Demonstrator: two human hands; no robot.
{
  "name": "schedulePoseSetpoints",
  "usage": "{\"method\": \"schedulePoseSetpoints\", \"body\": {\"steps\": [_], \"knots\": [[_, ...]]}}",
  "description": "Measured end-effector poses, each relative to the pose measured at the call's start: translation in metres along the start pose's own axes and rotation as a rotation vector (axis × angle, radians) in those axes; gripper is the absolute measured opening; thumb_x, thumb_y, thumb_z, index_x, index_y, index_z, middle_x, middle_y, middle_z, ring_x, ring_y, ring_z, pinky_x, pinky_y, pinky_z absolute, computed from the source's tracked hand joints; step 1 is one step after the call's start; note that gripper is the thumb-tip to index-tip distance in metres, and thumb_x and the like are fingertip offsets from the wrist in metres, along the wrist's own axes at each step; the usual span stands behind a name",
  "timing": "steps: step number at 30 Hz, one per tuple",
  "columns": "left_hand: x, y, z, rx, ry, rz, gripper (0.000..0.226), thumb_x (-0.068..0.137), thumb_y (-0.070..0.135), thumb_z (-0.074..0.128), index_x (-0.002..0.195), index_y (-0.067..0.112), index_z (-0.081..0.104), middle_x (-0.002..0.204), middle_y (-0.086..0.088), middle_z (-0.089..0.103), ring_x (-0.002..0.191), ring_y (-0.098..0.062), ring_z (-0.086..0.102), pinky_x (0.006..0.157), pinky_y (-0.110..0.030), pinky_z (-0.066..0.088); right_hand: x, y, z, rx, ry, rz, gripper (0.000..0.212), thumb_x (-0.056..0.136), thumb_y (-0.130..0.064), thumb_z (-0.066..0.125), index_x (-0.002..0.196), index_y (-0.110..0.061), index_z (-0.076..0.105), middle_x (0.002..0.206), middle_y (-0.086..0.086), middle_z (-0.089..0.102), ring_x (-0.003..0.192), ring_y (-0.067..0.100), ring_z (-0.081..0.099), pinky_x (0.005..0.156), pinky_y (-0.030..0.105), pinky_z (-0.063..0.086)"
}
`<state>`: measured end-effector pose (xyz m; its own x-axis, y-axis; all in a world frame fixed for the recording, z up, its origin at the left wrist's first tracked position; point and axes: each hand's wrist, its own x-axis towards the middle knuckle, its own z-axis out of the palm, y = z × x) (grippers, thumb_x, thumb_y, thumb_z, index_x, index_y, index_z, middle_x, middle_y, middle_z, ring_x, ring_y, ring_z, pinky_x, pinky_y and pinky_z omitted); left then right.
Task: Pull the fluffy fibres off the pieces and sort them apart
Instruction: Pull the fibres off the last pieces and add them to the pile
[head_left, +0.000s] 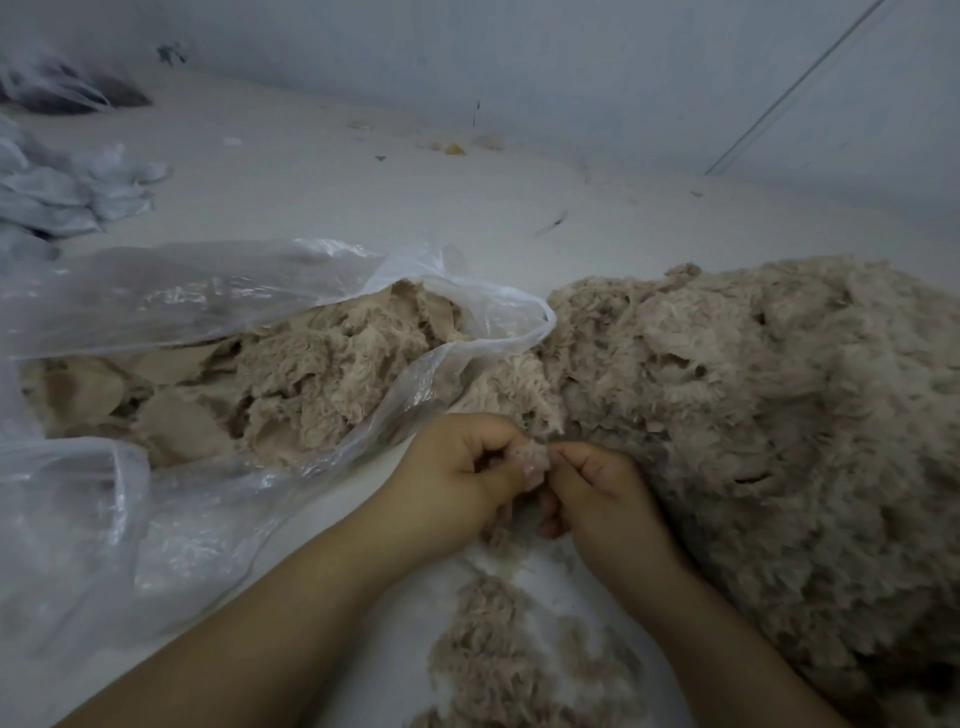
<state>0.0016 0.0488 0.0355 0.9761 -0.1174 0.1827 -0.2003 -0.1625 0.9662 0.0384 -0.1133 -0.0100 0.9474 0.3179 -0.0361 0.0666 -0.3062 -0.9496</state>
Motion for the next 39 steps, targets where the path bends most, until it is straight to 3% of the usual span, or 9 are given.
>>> {"method": "schedulePoseSetpoints", "body": {"steps": [3,8,13,17,20,23,28,34,39], "knots": [[-0.001,0.005,0.0,-0.138,0.085,0.076,0.022,0.086,0.013,0.06,0.066,0.018,0.069,0.064,-0.006,0.061,0.056,-0.02,0.055,0.051,-0.03,0.044,0.001,0.002,0.0,-0.019,0.003,-0.003,0.043,0.081,-0.062,0.043,0.083,-0.03,0.071,0.065,-0.005,0.066,0.059,0.009,0.066,0.064,0.058,0.057],[0.0,0.009,-0.013,-0.352,0.29,0.138,0.021,0.088,0.014,0.056,0.07,0.004,0.063,0.064,-0.022,0.06,0.054,-0.03,0.058,0.046,-0.033,0.045,0.002,0.003,0.001,0.02,0.054,0.031,0.038,0.072,-0.059,0.042,0.081,-0.034,0.07,0.067,-0.011,0.065,0.056,0.009,0.066,0.067,0.059,0.057],[0.001,-0.006,-0.012,0.426,0.283,0.303,0.028,0.085,0.01,0.071,0.065,-0.003,0.055,0.063,-0.014,0.055,0.056,-0.022,0.053,0.053,-0.038,0.046,-0.003,-0.006,0.0,0.062,0.051,-0.08,0.034,0.078,-0.068,0.053,0.081,-0.039,0.07,0.053,-0.007,0.056,0.047,0.008,0.056,0.048,0.034,0.049],[0.0,-0.003,-0.002,0.548,0.051,0.441,0.017,0.079,0.006,0.077,0.071,0.004,0.063,0.08,-0.003,0.062,0.075,-0.016,0.06,0.065,-0.035,0.049,-0.006,-0.01,-0.001,0.032,0.029,-0.13,0.06,0.078,-0.082,0.045,0.061,-0.027,0.064,0.049,0.0,0.056,0.046,0.013,0.053,0.049,0.038,0.044],[-0.004,-0.001,-0.001,0.403,-0.031,0.365,0.026,0.076,0.016,0.08,0.062,0.006,0.061,0.081,-0.001,0.06,0.073,-0.017,0.06,0.062,-0.037,0.05,-0.006,-0.012,0.0,0.118,-0.013,-0.105,0.043,0.08,-0.062,0.055,0.066,-0.024,0.069,0.056,-0.002,0.062,0.052,0.01,0.056,0.052,0.034,0.044],[-0.004,-0.001,-0.004,0.313,0.144,0.252,0.036,0.074,0.021,0.079,0.057,0.004,0.052,0.074,-0.001,0.055,0.063,-0.015,0.056,0.054,-0.03,0.046,-0.007,-0.01,-0.002,0.107,-0.006,-0.097,0.039,0.078,-0.056,0.053,0.06,-0.022,0.063,0.052,-0.004,0.055,0.05,0.011,0.048,0.053,0.034,0.039],[-0.001,-0.002,-0.004,0.093,0.159,-0.124,0.028,0.072,0.019,0.085,0.076,0.011,0.058,0.062,-0.003,0.059,0.053,-0.015,0.054,0.046,-0.029,0.046,-0.009,-0.009,-0.003,0.161,-0.028,-0.063,0.042,0.081,-0.056,0.055,0.066,-0.017,0.064,0.056,0.002,0.058,0.054,0.02,0.05,0.058,0.042,0.04],[0.005,-0.003,-0.011,-0.253,0.291,-0.222,0.026,0.097,0.009,0.055,0.071,0.006,0.06,0.052,-0.014,0.054,0.034,-0.023,0.046,0.034,-0.023,0.034,-0.01,-0.011,-0.004,0.151,-0.024,-0.072,0.043,0.08,-0.054,0.053,0.058,-0.018,0.059,0.052,0.001,0.056,0.05,0.014,0.05,0.054,0.031,0.04],[0.004,0.002,0.001,-0.112,0.164,-0.231,0.023,0.084,0.029,0.071,0.08,0.006,0.069,0.063,-0.015,0.059,0.042,-0.017,0.051,0.037,-0.021,0.039,-0.009,-0.011,-0.003,0.102,-0.03,-0.113,0.045,0.084,-0.056,0.052,0.06,-0.018,0.059,0.052,0.0,0.055,0.05,0.017,0.048,0.054,0.036,0.038]]}}
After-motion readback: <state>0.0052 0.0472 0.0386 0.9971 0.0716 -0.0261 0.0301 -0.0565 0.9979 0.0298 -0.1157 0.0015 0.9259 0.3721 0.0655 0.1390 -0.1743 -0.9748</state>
